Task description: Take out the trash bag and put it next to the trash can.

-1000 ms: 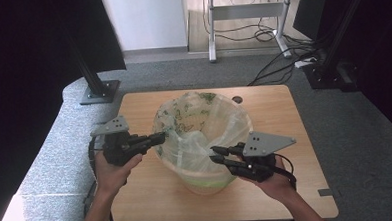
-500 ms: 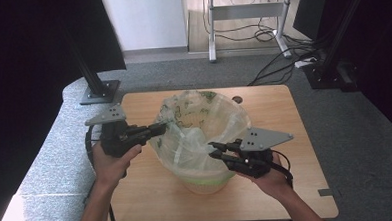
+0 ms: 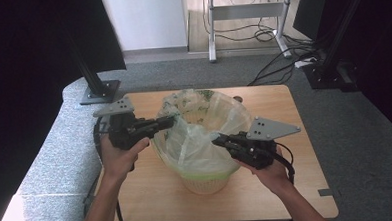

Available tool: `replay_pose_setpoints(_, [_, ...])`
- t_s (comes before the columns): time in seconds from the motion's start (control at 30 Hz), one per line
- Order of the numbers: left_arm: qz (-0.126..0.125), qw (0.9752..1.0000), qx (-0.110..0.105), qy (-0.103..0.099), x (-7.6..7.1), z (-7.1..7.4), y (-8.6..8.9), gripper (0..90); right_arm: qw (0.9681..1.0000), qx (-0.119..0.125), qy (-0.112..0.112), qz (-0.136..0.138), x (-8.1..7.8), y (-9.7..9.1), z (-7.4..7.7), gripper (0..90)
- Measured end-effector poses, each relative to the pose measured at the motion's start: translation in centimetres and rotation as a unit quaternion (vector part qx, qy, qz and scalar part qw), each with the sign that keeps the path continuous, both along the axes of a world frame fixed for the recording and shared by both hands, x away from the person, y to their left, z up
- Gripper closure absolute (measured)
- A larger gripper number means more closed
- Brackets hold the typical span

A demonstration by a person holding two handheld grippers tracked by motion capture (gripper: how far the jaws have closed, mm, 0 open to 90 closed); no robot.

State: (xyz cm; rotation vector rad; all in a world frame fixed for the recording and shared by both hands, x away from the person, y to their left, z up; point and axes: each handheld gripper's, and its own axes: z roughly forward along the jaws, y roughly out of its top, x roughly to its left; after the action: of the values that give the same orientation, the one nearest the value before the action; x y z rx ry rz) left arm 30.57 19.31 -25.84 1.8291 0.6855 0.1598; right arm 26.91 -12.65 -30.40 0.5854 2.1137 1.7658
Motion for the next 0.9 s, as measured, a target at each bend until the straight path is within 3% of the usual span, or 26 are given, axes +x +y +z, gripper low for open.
replay_pose_setpoints(0.43, [-0.017, 0.9997, -0.011, -0.012, 0.4, 0.4, -1.9, 90.0, 0.9995, 0.000, -0.030, -0.004, 0.7, 0.8, 0.9, 88.0])
replay_pose_setpoints(0.53, [-0.015, 0.9998, -0.007, -0.014, 0.3, 0.2, -1.9, 90.0, 0.9996, 0.001, -0.027, -0.001, 0.8, 0.7, 0.7, 87.1])
replay_pose_setpoints(0.6, [-0.013, 0.9998, -0.007, -0.012, 0.3, 0.0, -1.6, 90.0, 0.9998, -0.005, -0.020, 0.006, 0.9, 0.5, 0.5, 79.3])
replay_pose_setpoints(0.67, [-0.009, 0.9999, -0.008, -0.010, 0.3, -0.3, -1.2, 90.0, 0.9994, -0.019, -0.009, 0.027, 0.8, 0.1, 0.1, 65.0])
replay_pose_setpoints(0.73, [-0.006, 0.9999, -0.010, -0.007, 0.3, -0.7, -0.7, 90.0, 0.9989, -0.022, -0.009, 0.042, 0.5, -1.0, -0.1, 59.2])
replay_pose_setpoints(0.9, [0.000, 0.9998, -0.020, 0.002, 0.5, -1.3, 0.1, 90.0, 0.9997, 0.005, -0.006, 0.024, 0.7, -4.4, 0.0, 52.4])
